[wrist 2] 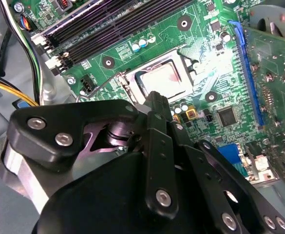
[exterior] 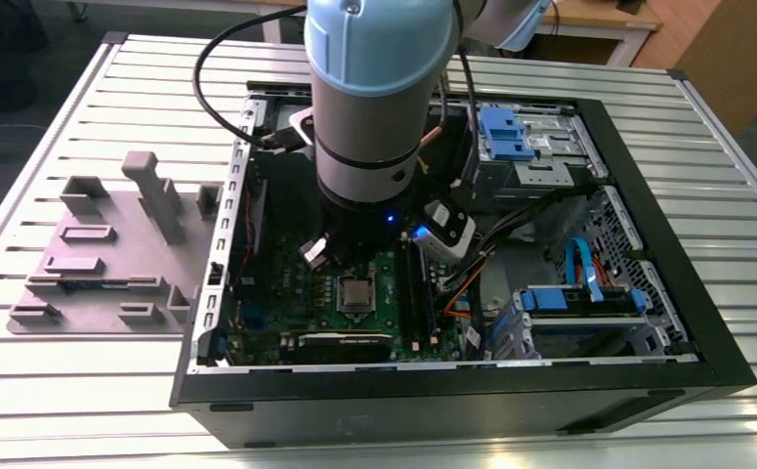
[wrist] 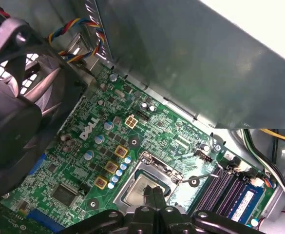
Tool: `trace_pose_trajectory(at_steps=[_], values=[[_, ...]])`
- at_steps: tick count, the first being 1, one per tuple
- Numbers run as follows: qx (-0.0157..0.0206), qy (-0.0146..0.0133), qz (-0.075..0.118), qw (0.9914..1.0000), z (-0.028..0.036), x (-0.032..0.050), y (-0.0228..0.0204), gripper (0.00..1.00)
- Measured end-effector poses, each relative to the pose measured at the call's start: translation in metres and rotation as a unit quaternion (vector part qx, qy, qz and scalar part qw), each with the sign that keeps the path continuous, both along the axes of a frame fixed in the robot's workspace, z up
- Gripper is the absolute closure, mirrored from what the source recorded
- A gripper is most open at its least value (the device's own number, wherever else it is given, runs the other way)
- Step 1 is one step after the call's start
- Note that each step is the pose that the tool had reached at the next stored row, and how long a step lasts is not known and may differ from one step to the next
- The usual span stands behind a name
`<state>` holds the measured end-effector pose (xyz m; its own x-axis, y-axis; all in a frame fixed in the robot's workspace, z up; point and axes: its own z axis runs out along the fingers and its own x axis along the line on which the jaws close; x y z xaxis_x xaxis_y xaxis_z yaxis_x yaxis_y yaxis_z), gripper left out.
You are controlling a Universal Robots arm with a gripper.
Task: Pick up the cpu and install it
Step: 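Close the cpu cover, then install the first cpu locking lever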
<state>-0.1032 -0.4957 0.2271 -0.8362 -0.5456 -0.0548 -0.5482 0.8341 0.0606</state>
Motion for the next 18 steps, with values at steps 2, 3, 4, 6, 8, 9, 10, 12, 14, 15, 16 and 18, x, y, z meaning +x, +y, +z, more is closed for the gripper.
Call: trace_pose_trajectory(at_steps=[2,3,4,6,8,9,10,12,14,15,16,18], values=[[0.0000,0.0000,0.000,1.00000,0.0000,0.0000,0.0000,0.89],[-0.0016,0.0000,0.000,1.00000,0.0000,0.0000,0.0000,0.89],[-0.0030,0.0000,0.000,1.00000,0.0000,0.0000,0.0000,0.89],[-0.0030,0.0000,0.000,1.00000,0.0000,0.0001,0.0001,0.89],[-0.0030,0.0000,0.000,1.00000,0.0000,0.0007,0.0004,0.89],[-0.0031,0.0000,0.000,1.00000,0.0001,0.0009,0.0006,0.89],[-0.0030,0.0000,0.000,1.00000,0.0000,0.0012,0.0011,0.89],[-0.0030,0.0000,0.000,1.00000,0.0000,0.0019,0.0021,0.89],[-0.0030,0.0000,0.000,1.00000,0.0000,0.0031,0.0028,0.89],[-0.0030,0.0000,0.000,1.00000,0.0001,0.0034,0.0028,0.89],[-0.0031,0.0001,0.000,1.00000,0.0009,0.0035,0.0028,0.89],[-0.0025,0.0000,0.000,1.00000,0.0043,0.0037,0.0029,0.89]])
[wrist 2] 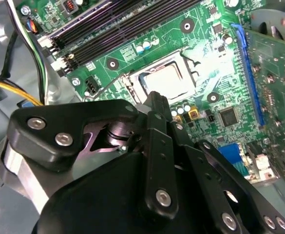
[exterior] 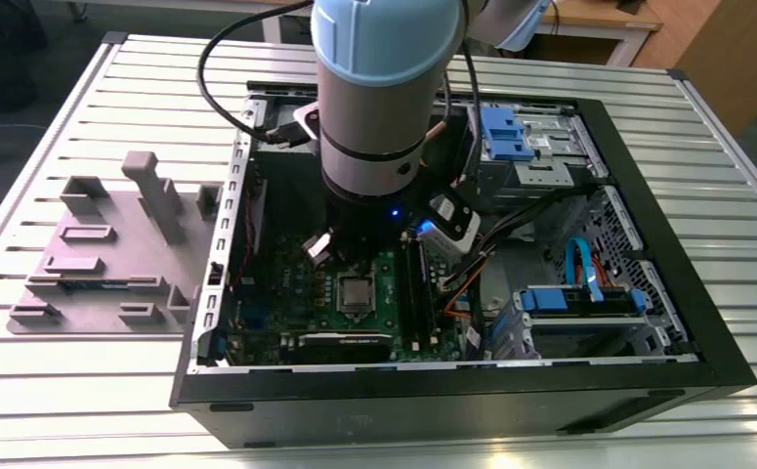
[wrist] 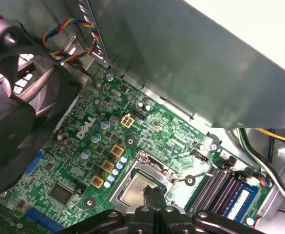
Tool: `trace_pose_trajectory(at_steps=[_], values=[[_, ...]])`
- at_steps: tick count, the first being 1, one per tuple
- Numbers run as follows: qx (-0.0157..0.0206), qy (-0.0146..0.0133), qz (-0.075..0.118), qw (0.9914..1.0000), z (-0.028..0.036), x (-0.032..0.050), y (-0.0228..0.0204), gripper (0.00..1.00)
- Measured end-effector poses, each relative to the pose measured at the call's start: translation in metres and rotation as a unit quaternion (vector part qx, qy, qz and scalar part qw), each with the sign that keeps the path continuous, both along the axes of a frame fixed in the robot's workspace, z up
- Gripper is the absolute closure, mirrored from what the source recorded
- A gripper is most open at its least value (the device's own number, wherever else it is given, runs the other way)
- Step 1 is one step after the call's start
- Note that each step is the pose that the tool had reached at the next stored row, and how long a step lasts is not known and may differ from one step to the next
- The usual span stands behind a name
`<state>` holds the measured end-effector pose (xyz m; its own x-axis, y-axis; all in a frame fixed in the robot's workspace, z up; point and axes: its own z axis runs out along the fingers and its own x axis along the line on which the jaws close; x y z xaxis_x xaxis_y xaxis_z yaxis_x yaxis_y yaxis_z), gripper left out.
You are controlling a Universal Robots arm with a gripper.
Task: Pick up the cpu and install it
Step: 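Install the first cpu locking lever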
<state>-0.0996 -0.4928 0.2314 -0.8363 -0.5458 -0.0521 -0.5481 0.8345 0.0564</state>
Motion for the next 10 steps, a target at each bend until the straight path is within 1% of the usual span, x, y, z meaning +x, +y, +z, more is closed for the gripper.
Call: trace_pose_trajectory(at_steps=[4,6,10], values=[[0.0014,0.0000,0.000,1.00000,0.0097,0.0003,0.0000,0.89],[0.0021,0.0000,0.000,1.00000,0.0132,0.0004,0.0000,0.89],[0.0026,0.0000,0.000,1.00000,0.0223,0.0005,0.0000,0.89]])
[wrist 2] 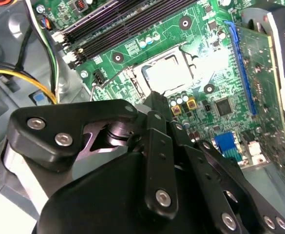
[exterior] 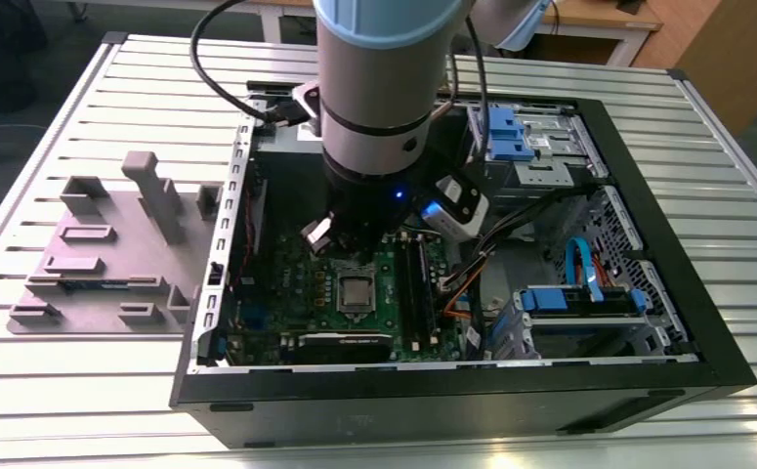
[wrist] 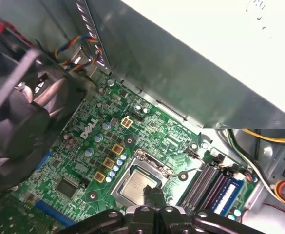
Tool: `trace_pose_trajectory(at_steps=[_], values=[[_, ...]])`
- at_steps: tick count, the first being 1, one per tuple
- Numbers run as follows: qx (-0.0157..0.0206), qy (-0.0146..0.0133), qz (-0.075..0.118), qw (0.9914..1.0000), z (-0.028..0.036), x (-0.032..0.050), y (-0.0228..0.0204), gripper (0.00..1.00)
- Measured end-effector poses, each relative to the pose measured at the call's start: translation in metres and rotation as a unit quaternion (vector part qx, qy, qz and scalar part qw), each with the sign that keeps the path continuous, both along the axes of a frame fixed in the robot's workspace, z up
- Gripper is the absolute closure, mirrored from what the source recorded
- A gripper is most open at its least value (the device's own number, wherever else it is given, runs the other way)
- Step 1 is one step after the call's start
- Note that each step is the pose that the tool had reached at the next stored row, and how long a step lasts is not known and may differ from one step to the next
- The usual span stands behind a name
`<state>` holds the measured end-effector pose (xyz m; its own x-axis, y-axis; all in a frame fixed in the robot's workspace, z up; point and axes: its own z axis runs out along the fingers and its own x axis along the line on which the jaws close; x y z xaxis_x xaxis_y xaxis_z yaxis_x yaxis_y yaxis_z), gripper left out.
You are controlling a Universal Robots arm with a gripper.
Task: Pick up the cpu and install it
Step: 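Install the first cpu locking lever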
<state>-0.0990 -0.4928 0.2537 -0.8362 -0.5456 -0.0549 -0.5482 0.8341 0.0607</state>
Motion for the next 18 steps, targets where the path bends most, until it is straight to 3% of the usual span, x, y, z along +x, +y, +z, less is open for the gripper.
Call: trace_pose_trajectory(at_steps=[8,11,15,18], values=[[0.0001,0.0000,0.000,1.00000,0.0169,0.0013,0.0000,0.89],[0.0003,0.0000,0.002,1.00000,0.0171,0.0031,0.0000,0.89],[0.0002,-0.0002,0.023,0.99974,0.0172,0.0044,0.0000,0.89],[0.0004,-0.0039,0.041,0.99915,0.0171,0.0046,0.0000,0.89]])
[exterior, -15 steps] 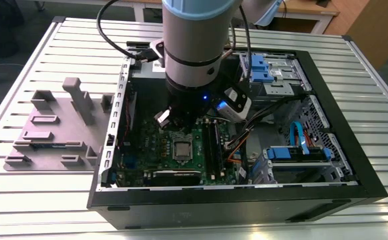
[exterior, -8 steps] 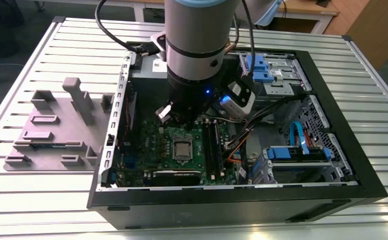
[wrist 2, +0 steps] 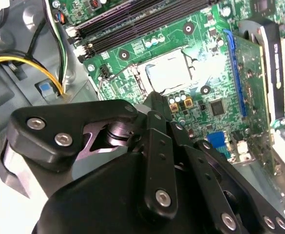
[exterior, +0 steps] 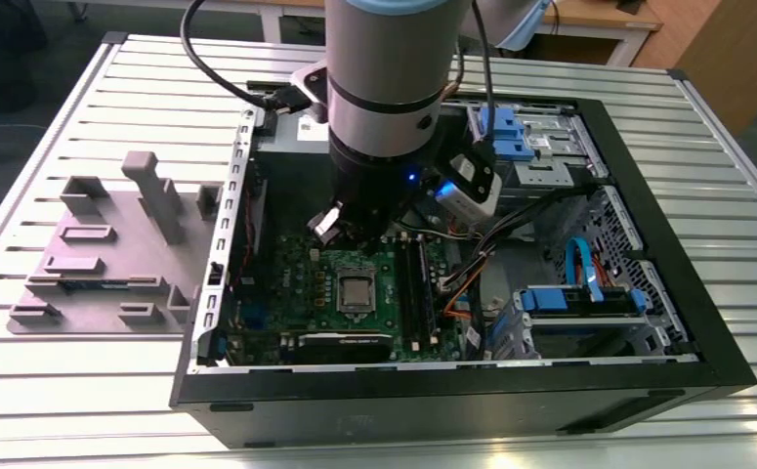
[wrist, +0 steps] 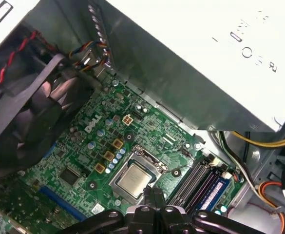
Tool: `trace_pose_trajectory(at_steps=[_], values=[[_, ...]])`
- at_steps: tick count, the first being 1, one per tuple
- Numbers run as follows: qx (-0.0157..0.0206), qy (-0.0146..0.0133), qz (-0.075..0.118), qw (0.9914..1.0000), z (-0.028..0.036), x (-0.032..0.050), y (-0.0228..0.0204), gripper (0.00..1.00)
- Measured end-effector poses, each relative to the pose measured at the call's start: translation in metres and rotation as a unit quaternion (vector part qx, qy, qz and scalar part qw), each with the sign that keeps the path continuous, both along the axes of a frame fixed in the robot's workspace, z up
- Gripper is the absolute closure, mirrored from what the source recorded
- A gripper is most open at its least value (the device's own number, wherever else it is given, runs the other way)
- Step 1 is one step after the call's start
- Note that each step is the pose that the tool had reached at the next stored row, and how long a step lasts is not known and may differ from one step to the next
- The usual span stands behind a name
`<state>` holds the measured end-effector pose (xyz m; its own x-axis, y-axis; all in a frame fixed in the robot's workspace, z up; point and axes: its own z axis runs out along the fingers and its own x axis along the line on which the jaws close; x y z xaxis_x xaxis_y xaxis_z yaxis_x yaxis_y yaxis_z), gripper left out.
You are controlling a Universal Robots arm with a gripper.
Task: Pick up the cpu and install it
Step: 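Install the first cpu locking lever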
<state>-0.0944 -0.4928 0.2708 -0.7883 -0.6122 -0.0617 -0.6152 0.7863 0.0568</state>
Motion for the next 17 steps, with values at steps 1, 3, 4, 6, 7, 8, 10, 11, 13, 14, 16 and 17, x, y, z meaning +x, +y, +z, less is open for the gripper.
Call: trace_pose_trajectory(at_steps=[1,3,4,6,7,8,10,11,13,14,16,17], values=[[0.0001,-0.0021,0.006,0.99998,0.0000,0.0000,0.0000,0.89],[0.0011,-0.0087,0.016,0.99984,-0.0001,0.0000,0.0000,0.89],[0.0022,-0.0134,0.020,0.99972,-0.0001,0.0000,0.0000,0.89],[0.0049,-0.0227,0.026,0.99939,-0.0001,-0.0001,0.0000,0.89],[0.0066,-0.0276,0.029,0.99916,-0.0001,-0.0001,0.0000,0.89],[0.0092,-0.0315,0.032,0.99894,-0.0001,-0.0001,0.0000,0.89],[0.0194,-0.0370,0.037,0.99846,-0.0001,0.0002,0.0000,0.89],[0.0237,-0.0376,0.038,0.99831,-0.0001,0.0002,0.0000,0.89],[0.0242,-0.0376,0.038,0.99829,-0.0001,0.0002,0.0000,0.89],[0.0243,-0.0376,0.038,0.99829,-0.0001,0.0002,0.0000,0.89],[0.0248,-0.0376,0.038,0.99828,-0.0002,0.0002,0.0000,0.89],[0.0283,-0.0378,0.038,0.99818,-0.0006,0.0003,-0.0001,0.89]])
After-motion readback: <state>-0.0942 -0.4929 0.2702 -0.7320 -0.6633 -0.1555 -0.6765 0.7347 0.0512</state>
